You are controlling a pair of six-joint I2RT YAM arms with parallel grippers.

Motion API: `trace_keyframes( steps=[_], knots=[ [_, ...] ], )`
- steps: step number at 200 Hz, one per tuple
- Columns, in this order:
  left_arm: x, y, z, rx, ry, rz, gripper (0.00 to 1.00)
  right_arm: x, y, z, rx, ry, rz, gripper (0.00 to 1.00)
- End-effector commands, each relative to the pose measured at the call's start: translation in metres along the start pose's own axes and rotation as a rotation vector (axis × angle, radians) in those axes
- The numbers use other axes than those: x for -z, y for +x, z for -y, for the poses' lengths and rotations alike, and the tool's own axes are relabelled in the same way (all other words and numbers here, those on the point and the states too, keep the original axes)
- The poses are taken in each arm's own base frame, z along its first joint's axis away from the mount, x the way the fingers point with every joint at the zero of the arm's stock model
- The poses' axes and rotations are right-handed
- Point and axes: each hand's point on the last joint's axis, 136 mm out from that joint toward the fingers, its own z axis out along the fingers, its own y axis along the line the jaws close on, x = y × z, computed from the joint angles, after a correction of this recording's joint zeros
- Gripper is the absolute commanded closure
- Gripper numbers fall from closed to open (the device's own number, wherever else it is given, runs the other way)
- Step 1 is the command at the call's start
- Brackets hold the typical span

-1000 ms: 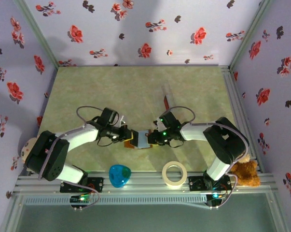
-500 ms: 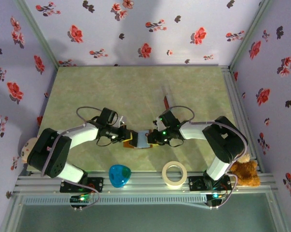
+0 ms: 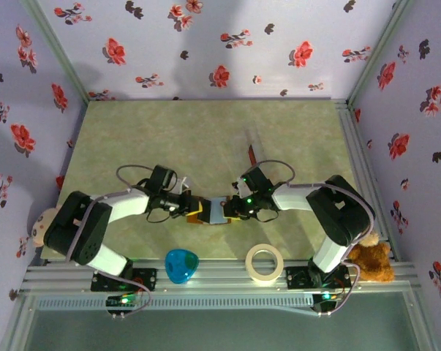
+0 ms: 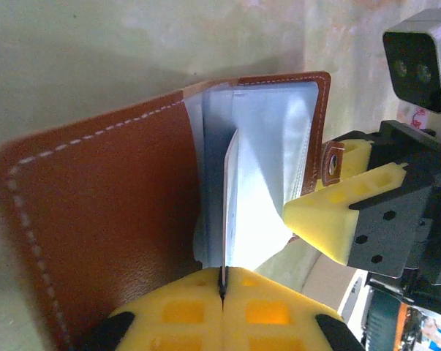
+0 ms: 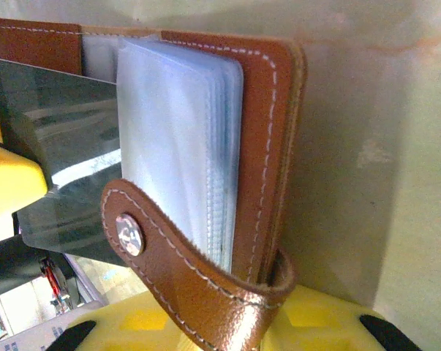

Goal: Put the credit cards into the card holder

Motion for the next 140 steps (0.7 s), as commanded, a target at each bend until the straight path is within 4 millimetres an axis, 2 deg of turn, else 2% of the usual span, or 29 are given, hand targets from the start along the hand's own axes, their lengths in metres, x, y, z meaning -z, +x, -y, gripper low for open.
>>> trace_keyframes(
  steps=[1, 43, 85, 140],
  knots=[
    [-0.007, 0.008, 0.0, 0.064, 0.062, -0.041, 1.0, -0.014, 0.012, 0.018, -0.001, 0.051, -0.046, 0.75],
    [-0.01, 0.006, -0.004, 0.073, 0.069, -0.038, 1.0, -0.013, 0.012, 0.019, 0.004, 0.05, -0.045, 0.74],
    [-0.012, 0.003, -0.007, 0.075, 0.061, -0.02, 1.0, -0.011, 0.01, 0.017, 0.004, 0.05, -0.037, 0.61],
    [-0.006, -0.008, -0.009, 0.073, 0.016, 0.059, 1.0, -0.013, 0.011, 0.017, 0.0, 0.044, -0.042, 0.63]
  ],
)
